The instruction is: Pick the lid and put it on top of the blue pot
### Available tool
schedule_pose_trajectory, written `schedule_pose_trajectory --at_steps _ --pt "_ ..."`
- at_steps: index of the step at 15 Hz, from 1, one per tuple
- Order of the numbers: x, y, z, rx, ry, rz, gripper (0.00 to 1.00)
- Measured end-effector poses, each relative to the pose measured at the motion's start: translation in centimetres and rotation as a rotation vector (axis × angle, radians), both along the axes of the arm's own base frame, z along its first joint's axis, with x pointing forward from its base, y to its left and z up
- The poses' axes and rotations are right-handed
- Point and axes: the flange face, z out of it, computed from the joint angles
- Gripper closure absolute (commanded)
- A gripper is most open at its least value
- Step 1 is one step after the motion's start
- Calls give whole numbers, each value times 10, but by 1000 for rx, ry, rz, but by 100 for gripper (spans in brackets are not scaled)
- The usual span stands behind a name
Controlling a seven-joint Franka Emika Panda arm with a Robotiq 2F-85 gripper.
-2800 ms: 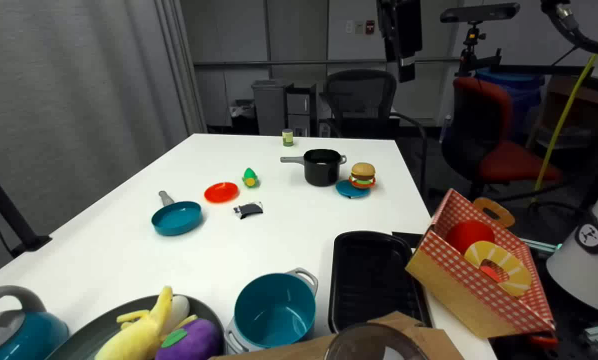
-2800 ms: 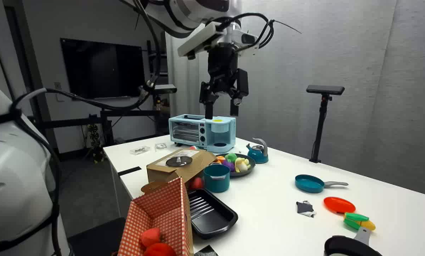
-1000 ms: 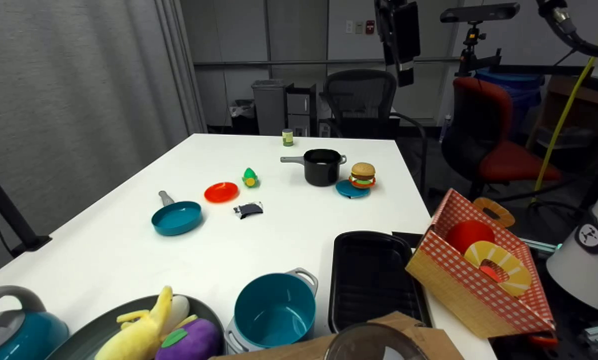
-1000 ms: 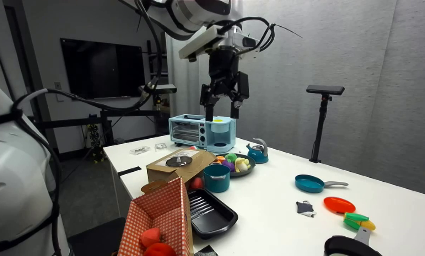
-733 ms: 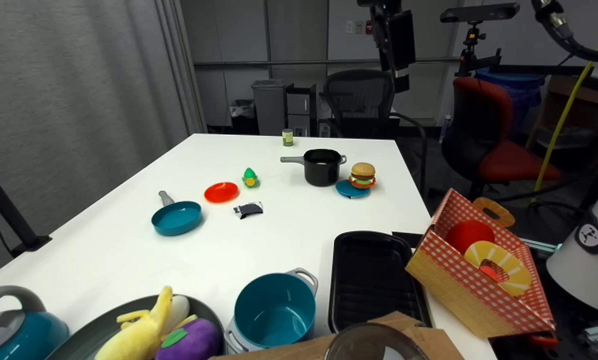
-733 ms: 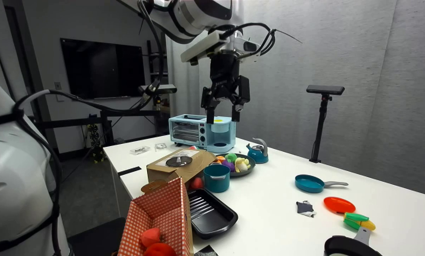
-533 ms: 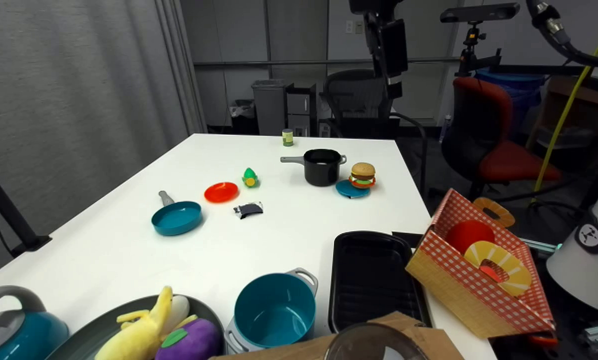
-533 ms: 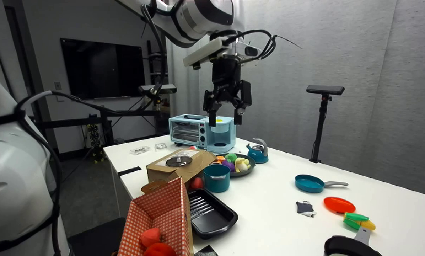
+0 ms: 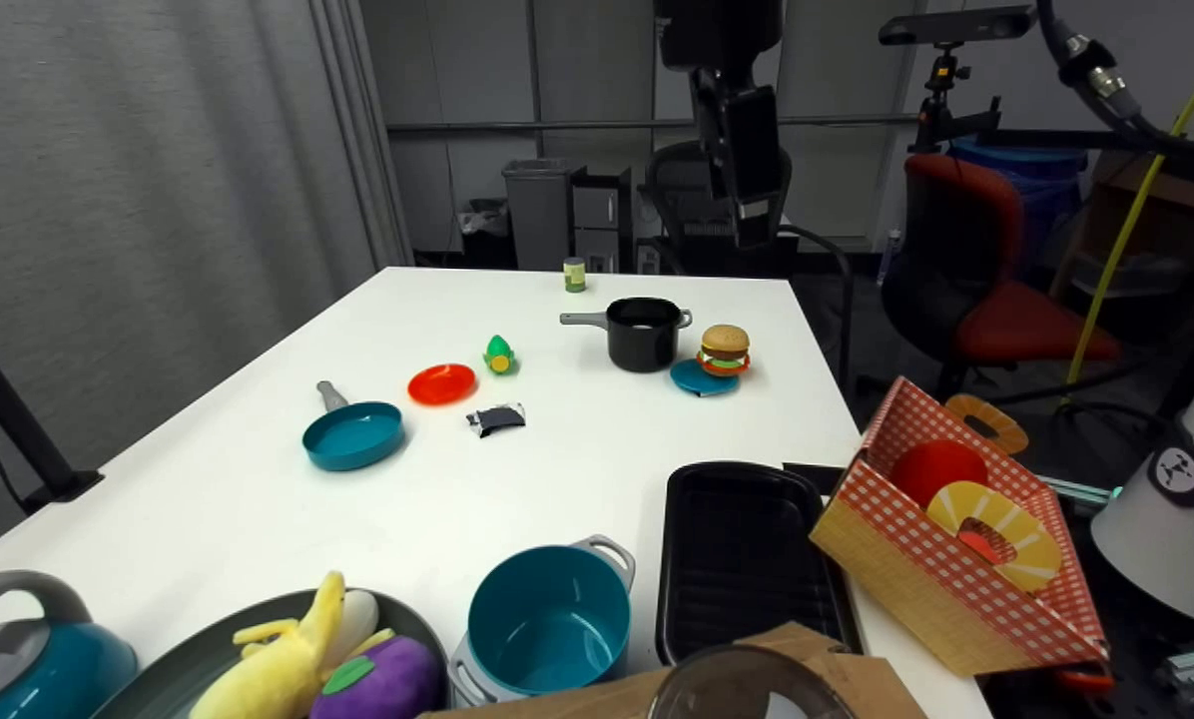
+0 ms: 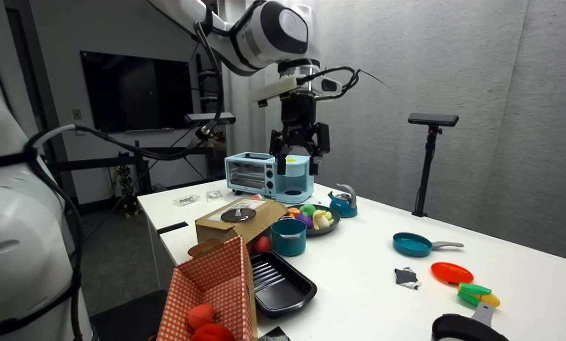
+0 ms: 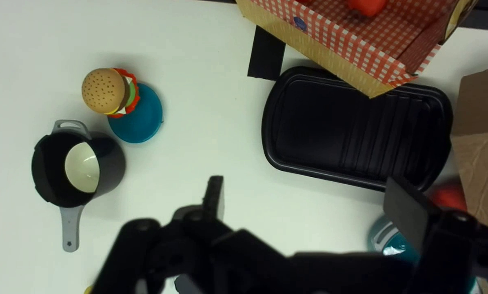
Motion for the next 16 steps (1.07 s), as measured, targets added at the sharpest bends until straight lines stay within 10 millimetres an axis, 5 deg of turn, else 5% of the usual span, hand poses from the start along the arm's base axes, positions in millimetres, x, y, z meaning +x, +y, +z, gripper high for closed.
schedule_pose_trajectory --at_steps 16 --pt "-4 56 -56 160 -14 261 0"
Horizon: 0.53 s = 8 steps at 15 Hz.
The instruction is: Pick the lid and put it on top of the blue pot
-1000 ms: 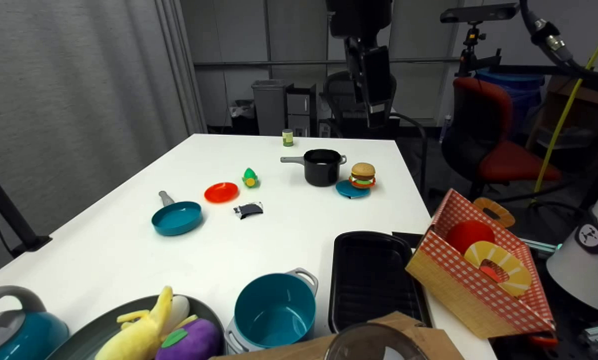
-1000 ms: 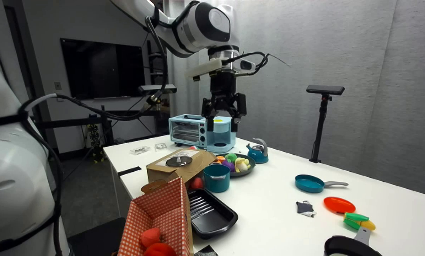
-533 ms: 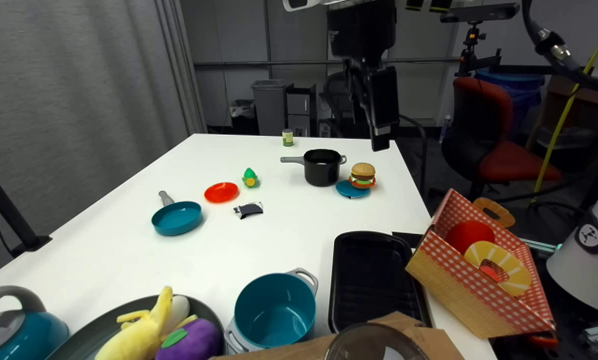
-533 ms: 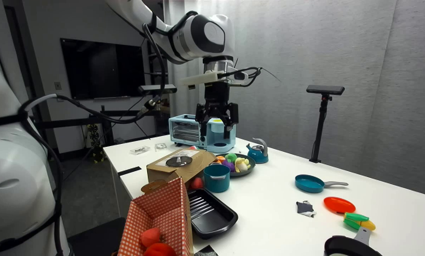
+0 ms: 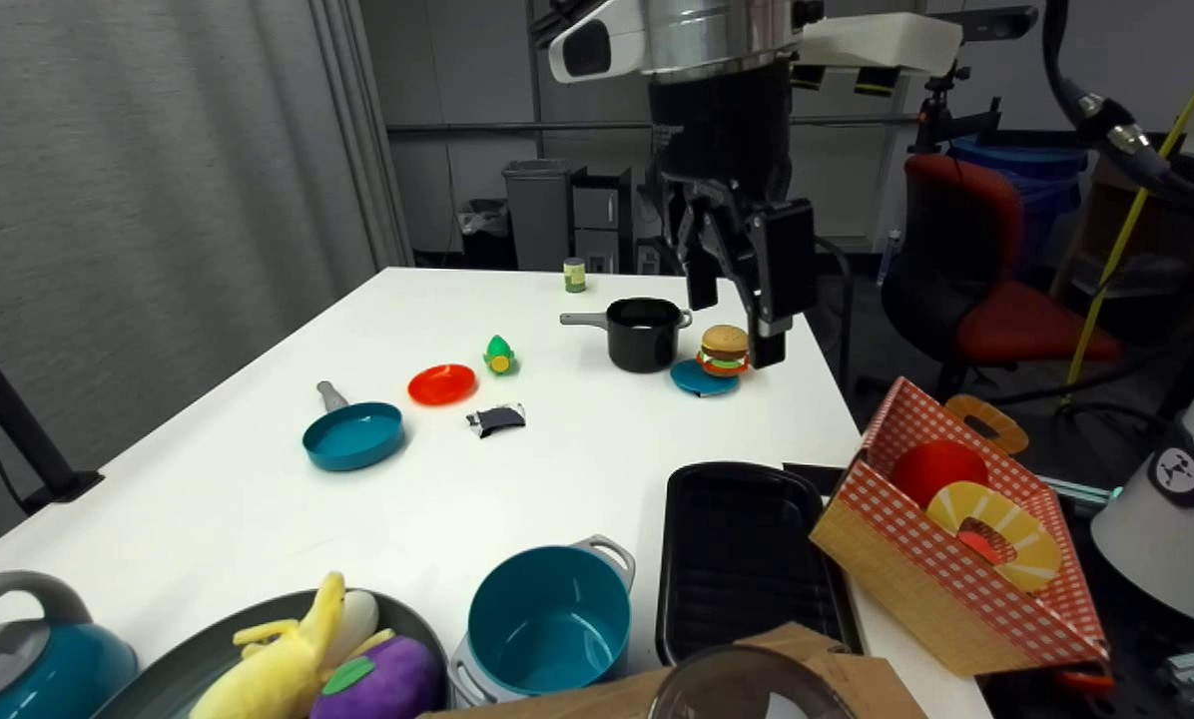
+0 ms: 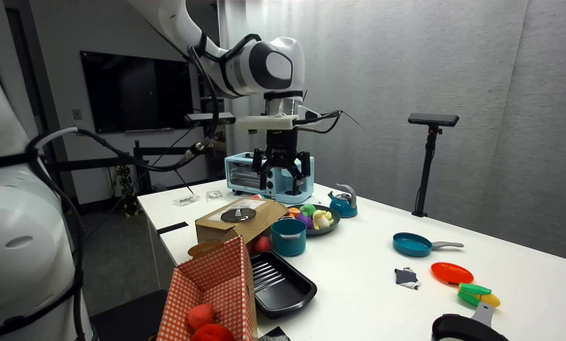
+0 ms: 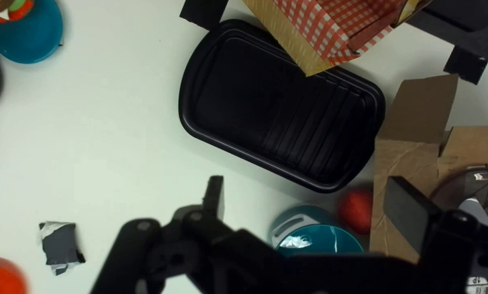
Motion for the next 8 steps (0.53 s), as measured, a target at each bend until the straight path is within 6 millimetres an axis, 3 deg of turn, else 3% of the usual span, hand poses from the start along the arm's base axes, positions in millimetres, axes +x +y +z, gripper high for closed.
schedule_pose_trajectory --at_steps 8 --pt "1 36 -23 42 28 176 0"
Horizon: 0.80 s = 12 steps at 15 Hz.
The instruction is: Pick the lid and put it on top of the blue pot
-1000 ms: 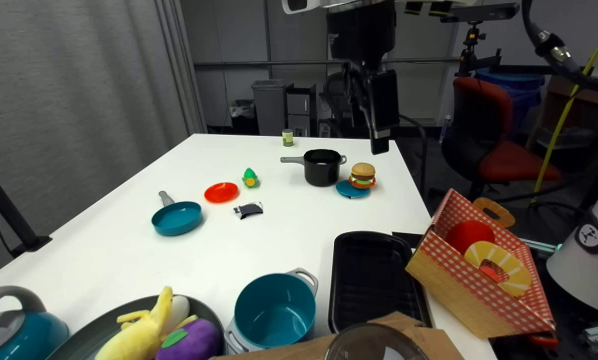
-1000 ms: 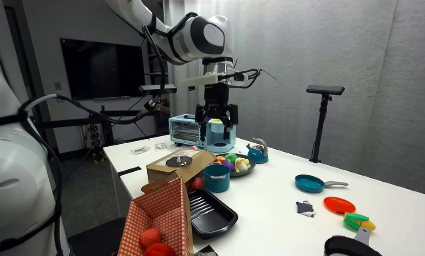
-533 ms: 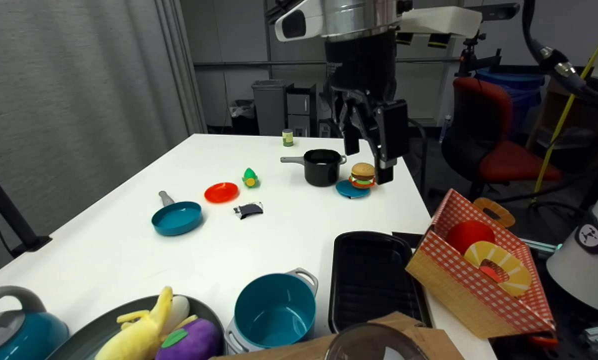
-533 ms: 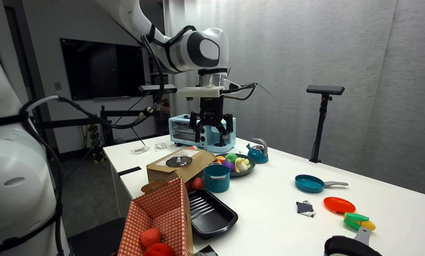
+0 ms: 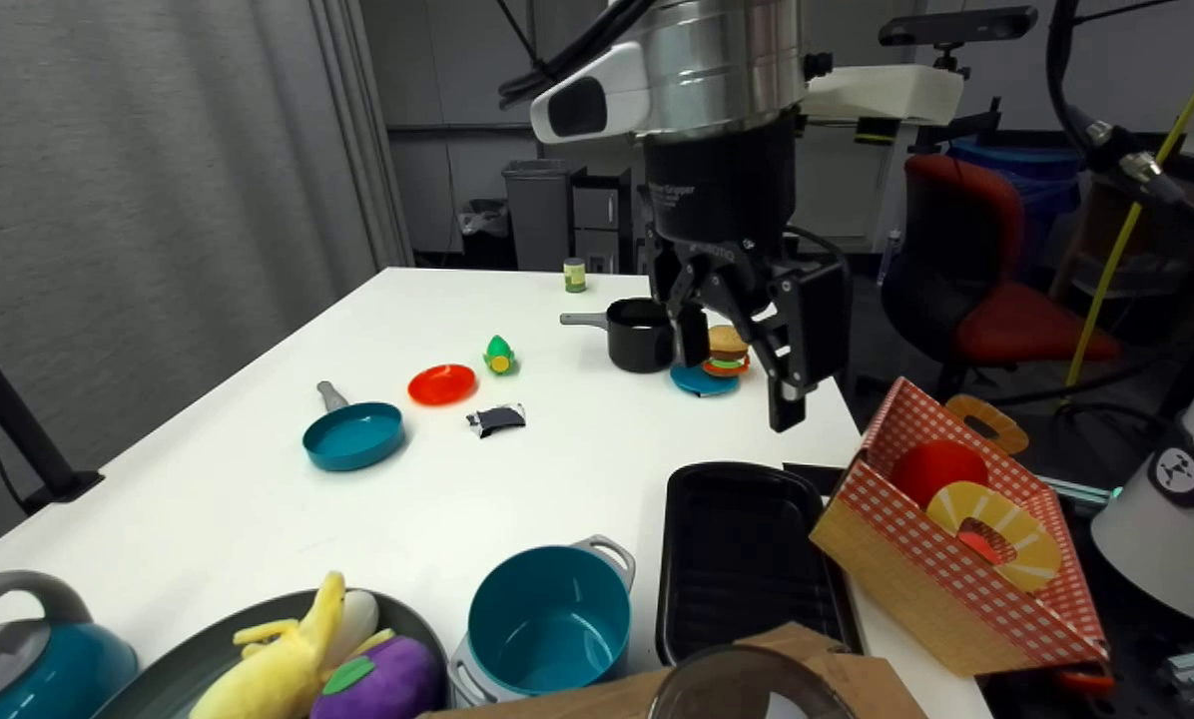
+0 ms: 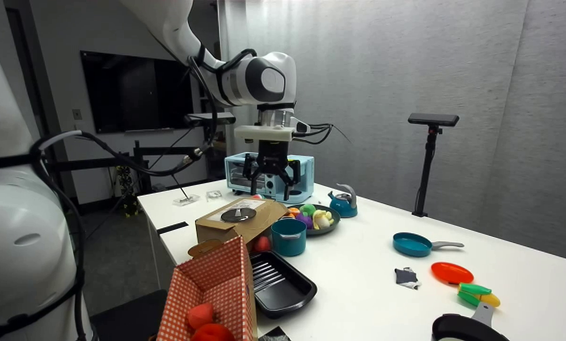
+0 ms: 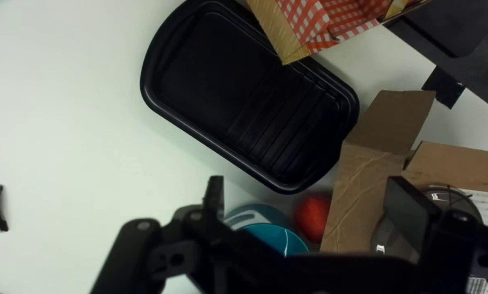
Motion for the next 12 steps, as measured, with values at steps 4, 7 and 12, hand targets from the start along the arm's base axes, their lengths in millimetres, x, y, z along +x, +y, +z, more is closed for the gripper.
schedule_pose_trajectory --at_steps 4,7,12 --pt "-1 20 -12 48 19 52 0" --pt "-2 32 -23 83 42 79 0" --pt "-10 50 -43 122 77 99 0"
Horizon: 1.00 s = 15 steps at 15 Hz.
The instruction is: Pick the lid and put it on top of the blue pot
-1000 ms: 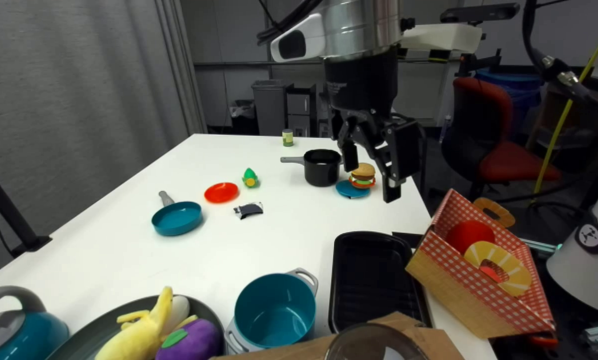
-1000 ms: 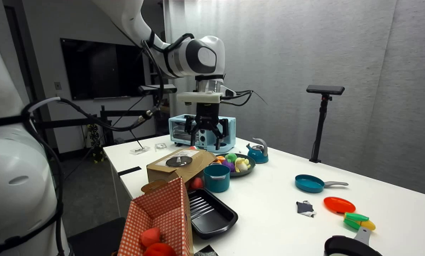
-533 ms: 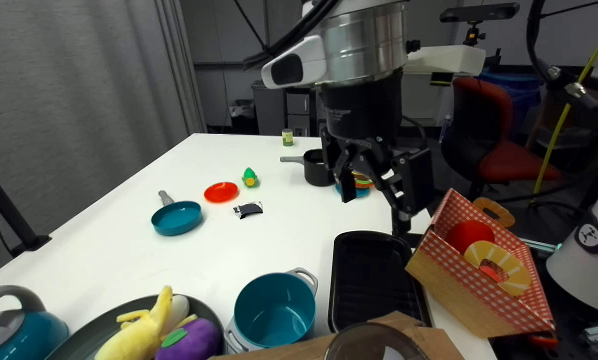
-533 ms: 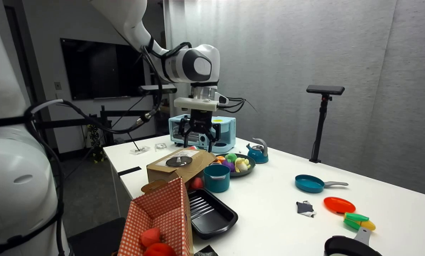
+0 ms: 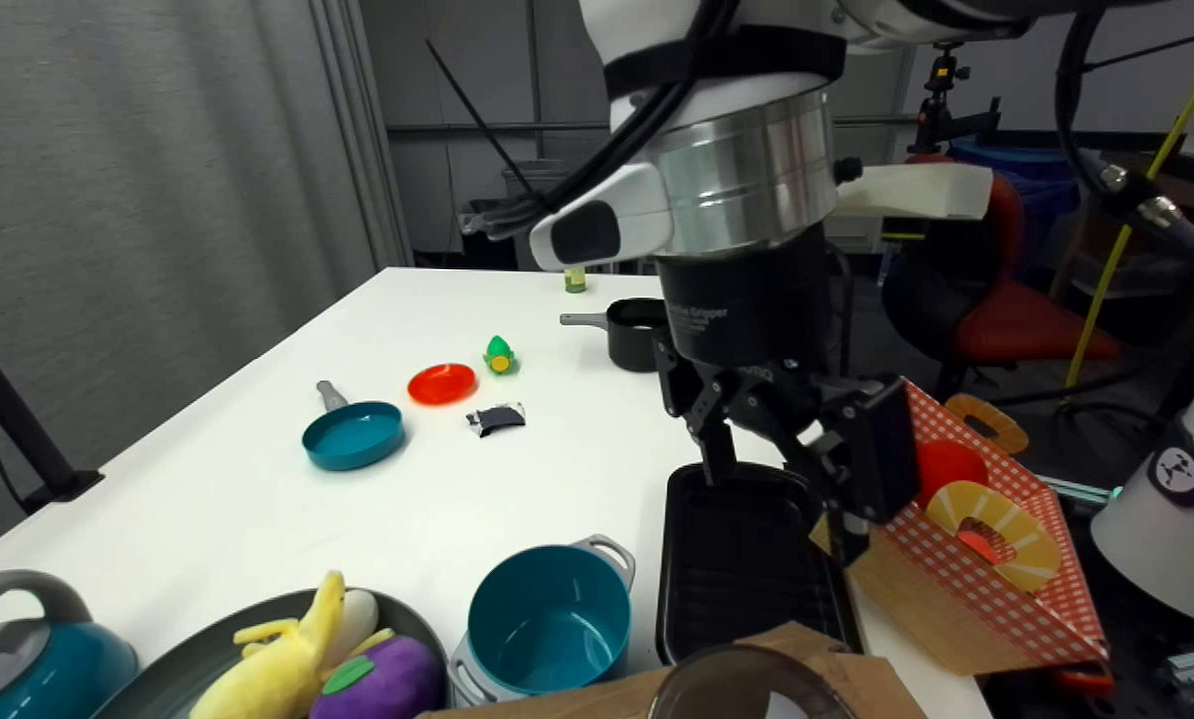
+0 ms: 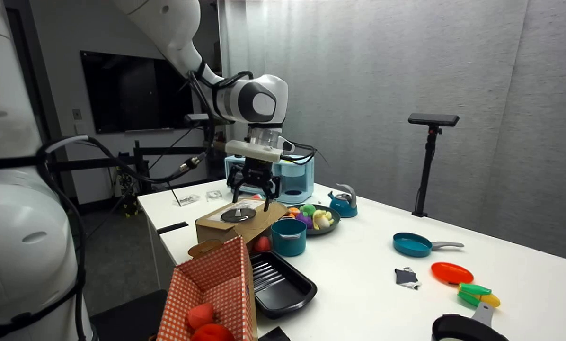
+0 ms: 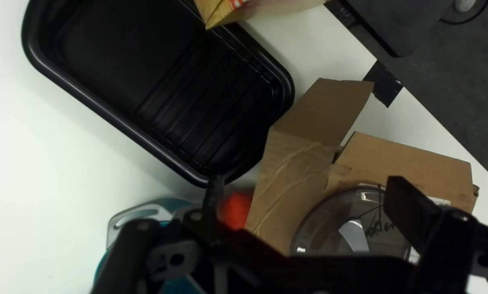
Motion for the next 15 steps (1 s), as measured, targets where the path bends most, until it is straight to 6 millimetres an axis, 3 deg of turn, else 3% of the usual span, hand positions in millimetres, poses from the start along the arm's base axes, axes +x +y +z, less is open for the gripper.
schedule_pose_trajectory --at_steps 10,15 --pt "-29 26 -41 51 -86 153 0" --pt "-43 27 -39 91 -248 221 0"
